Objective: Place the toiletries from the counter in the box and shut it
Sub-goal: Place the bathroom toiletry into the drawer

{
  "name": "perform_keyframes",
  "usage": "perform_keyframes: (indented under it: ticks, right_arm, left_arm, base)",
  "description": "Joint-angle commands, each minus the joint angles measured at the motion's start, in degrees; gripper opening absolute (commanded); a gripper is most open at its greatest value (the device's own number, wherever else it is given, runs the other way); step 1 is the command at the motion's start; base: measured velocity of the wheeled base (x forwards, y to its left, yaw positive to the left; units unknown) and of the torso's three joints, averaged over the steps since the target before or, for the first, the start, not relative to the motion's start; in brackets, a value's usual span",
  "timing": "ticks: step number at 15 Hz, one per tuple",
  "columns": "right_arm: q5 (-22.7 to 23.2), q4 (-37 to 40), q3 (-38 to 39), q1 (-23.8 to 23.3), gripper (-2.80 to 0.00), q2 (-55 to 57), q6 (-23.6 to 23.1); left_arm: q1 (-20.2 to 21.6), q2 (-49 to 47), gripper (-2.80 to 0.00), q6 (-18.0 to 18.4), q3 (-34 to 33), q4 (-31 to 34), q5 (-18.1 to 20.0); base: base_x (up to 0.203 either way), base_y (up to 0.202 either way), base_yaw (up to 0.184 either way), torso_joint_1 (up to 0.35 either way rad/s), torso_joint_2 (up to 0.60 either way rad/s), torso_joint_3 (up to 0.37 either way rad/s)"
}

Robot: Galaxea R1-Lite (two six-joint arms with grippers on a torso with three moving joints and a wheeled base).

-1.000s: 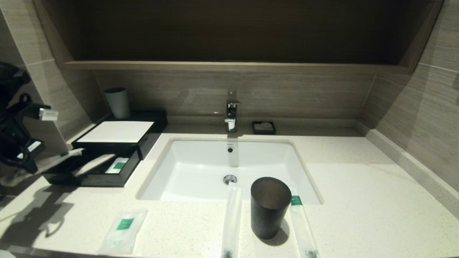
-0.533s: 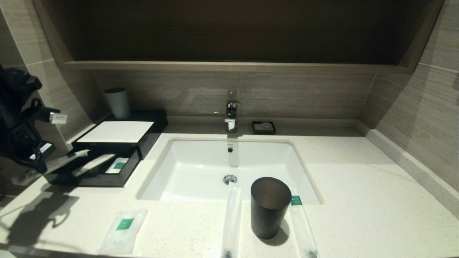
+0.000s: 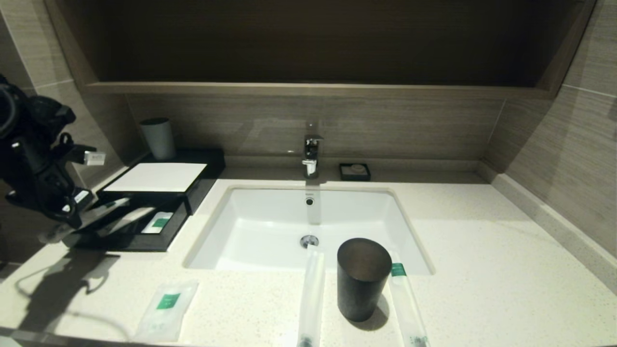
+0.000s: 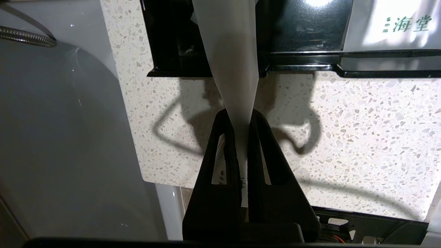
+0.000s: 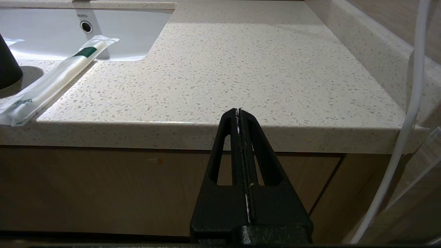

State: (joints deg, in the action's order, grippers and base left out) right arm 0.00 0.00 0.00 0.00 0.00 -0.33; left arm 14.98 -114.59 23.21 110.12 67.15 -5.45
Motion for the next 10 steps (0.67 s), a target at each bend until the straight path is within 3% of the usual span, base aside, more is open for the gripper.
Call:
perform_keyframes:
  ticks: [1,10]
  right_arm:
    - [0.0,0.0,0.0,0.0,-2.8,0.0,0.0]
    - [0.0,0.0,0.0,0.0,-2.8,0.0,0.0]
  left_arm:
    - [-0.4,-1.0,-2.8,-0.6,0.0,-0.1,-0.1]
    - [-0.5,-3.1,-2.8,-1.2,0.1,-4.3,0.1]
  base:
    - [0.0,0.0,0.0,0.0,0.0,0.0]
    - [0.0,0.0,0.0,0.0,0.0,0.0]
